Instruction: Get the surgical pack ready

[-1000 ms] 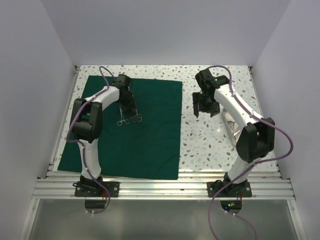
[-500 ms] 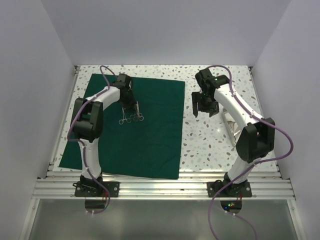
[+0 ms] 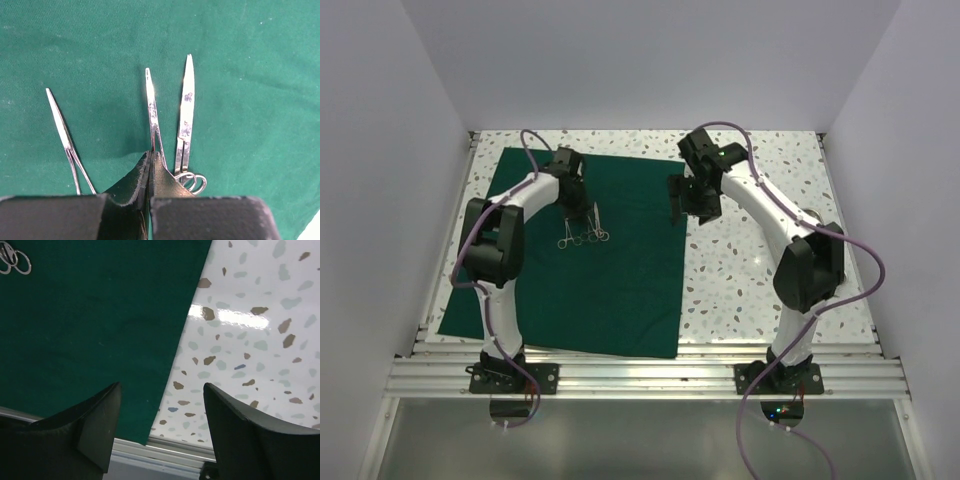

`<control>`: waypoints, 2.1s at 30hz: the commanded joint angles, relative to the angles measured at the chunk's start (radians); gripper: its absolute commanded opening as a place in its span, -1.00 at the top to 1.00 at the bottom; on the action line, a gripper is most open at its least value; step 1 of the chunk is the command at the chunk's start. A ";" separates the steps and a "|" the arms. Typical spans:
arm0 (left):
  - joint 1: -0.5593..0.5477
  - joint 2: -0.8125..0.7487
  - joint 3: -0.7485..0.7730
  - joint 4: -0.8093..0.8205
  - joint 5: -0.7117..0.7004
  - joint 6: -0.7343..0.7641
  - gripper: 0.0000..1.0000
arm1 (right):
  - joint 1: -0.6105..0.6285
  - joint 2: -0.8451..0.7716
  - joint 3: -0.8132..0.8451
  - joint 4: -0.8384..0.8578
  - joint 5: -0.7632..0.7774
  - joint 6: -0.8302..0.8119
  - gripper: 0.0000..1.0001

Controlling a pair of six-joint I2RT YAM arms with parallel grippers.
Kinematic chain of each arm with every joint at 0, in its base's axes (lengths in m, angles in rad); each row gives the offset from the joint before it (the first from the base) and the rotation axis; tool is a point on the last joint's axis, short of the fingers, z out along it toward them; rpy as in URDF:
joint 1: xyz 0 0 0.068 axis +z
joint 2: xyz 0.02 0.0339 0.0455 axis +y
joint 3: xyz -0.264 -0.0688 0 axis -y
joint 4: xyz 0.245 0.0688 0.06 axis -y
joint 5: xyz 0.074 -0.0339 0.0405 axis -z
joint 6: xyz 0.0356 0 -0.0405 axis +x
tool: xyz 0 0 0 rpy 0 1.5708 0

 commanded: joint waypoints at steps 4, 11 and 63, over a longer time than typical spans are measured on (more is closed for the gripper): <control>-0.007 -0.092 -0.055 0.010 0.060 -0.009 0.50 | -0.001 0.025 0.046 0.026 -0.058 0.031 -0.41; -0.021 -0.099 -0.061 0.007 0.017 -0.016 0.14 | -0.001 -0.015 -0.044 0.055 -0.072 0.038 -0.41; -0.067 0.017 0.124 -0.178 -0.108 0.120 1.00 | 0.020 0.152 0.017 0.343 -0.303 0.122 -0.52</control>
